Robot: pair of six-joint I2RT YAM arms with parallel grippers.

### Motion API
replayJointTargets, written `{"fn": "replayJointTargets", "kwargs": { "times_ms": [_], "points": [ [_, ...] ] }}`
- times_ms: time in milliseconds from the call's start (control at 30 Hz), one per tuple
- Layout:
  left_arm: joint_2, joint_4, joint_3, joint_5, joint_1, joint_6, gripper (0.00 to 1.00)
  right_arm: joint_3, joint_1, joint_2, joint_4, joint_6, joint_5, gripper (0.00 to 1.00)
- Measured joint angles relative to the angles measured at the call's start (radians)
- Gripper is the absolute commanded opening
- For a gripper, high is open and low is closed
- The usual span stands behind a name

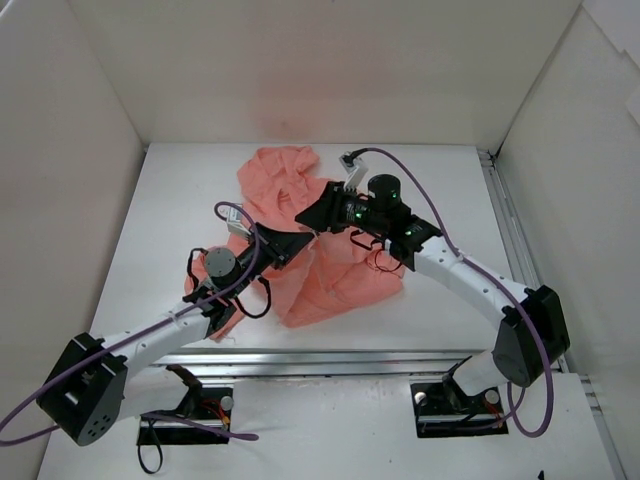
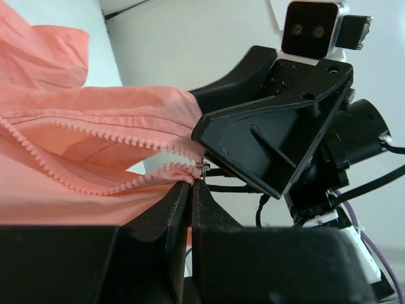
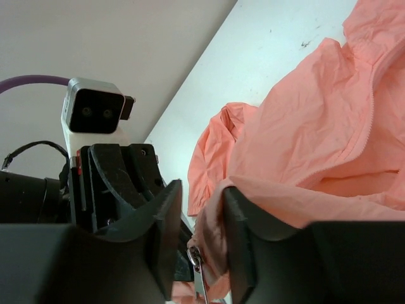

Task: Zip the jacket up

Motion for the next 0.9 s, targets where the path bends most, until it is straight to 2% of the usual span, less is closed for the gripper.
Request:
{"fn": "replayJointTargets", "kwargs": {
  "times_ms": [100,333,567,900],
  "points": [
    [-0.006,0.029,-0.003,0.006,0.000,-0.004,0.00,0.014,0.000,0.000,-0.005,-0.007,0.003,0.46],
    [-0.016,0.066,-0.011,0.002,0.000,-0.019,0.00,0.043,-0.010,-0.003,-0.036,-0.015,0.020,0.62],
    [-0.014,0.108,-0.039,-0.002,0.000,-0.039,0.00,0.084,-0.075,-0.076,-0.112,-0.011,0.052,0.62],
    [0.006,0.132,-0.042,0.001,0.000,-0.050,0.00,-0.063,-0.139,-0.328,-0.139,0.083,0.061,0.46]
  ]
}}
